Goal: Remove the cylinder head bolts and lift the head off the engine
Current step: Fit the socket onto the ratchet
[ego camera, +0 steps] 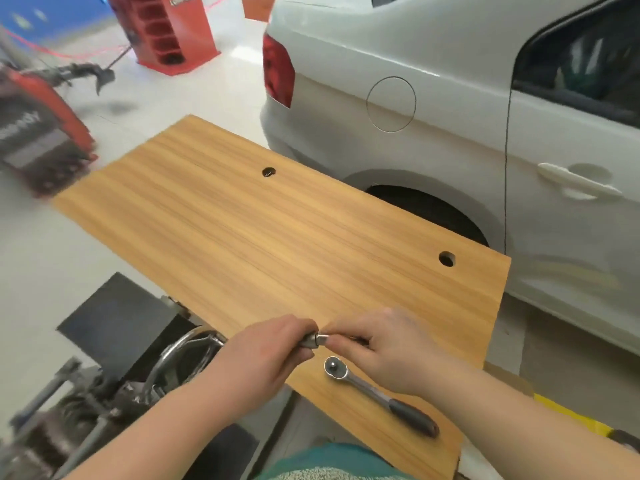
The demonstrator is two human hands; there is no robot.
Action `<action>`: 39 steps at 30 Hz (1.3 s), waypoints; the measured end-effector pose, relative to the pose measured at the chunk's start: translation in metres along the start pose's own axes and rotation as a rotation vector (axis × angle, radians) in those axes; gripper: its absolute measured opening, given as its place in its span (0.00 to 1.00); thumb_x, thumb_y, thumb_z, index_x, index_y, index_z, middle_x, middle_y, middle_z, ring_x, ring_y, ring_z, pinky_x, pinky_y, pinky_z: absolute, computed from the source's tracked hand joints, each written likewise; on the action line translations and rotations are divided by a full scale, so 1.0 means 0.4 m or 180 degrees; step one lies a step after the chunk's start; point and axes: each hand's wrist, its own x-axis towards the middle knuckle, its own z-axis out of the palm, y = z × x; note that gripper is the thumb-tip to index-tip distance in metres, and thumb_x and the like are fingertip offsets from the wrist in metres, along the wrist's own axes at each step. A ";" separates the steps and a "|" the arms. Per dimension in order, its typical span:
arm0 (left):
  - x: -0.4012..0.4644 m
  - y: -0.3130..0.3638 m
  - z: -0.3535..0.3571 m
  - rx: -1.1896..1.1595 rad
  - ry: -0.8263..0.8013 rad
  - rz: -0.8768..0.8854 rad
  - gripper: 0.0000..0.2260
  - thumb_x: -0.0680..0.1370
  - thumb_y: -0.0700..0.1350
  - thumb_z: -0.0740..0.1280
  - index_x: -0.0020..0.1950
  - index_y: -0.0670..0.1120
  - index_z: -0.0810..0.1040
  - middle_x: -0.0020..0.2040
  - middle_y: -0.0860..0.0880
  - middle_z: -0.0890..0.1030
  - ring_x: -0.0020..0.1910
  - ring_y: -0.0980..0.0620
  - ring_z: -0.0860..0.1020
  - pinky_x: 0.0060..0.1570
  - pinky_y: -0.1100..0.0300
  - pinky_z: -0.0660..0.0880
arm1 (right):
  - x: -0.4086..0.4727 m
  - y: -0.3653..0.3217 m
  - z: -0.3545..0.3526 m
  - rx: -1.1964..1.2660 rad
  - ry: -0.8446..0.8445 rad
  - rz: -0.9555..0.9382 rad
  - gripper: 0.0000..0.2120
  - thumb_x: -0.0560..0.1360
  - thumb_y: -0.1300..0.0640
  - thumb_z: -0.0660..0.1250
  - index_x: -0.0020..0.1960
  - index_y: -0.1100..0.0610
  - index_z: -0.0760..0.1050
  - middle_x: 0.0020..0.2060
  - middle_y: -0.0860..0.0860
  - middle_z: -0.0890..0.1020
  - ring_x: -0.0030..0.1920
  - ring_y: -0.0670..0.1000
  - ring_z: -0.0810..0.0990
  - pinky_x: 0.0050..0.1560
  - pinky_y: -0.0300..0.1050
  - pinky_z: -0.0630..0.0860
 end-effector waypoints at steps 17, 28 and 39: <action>-0.318 0.043 -0.088 0.1428 0.0823 -0.0416 0.07 0.77 0.53 0.75 0.51 0.53 0.84 0.40 0.56 0.81 0.35 0.52 0.81 0.27 0.59 0.75 | 0.135 -0.241 0.080 0.0510 -0.1576 -0.0070 0.22 0.84 0.44 0.66 0.33 0.52 0.75 0.29 0.49 0.76 0.26 0.45 0.67 0.32 0.43 0.65; -0.347 0.032 -0.097 0.1070 0.1164 -0.0997 0.14 0.81 0.62 0.60 0.59 0.61 0.81 0.44 0.61 0.81 0.40 0.59 0.82 0.32 0.57 0.78 | 0.177 -0.291 0.067 0.1240 -0.1219 -0.0344 0.25 0.78 0.34 0.64 0.42 0.55 0.84 0.31 0.52 0.84 0.31 0.47 0.80 0.37 0.43 0.77; -0.432 -0.065 0.088 -0.3585 0.2304 -0.3421 0.09 0.86 0.50 0.66 0.53 0.56 0.87 0.42 0.48 0.84 0.34 0.52 0.75 0.35 0.58 0.74 | 0.185 0.186 0.430 -0.1275 -0.1099 0.1344 0.21 0.76 0.37 0.72 0.59 0.48 0.70 0.54 0.47 0.77 0.49 0.48 0.80 0.54 0.49 0.82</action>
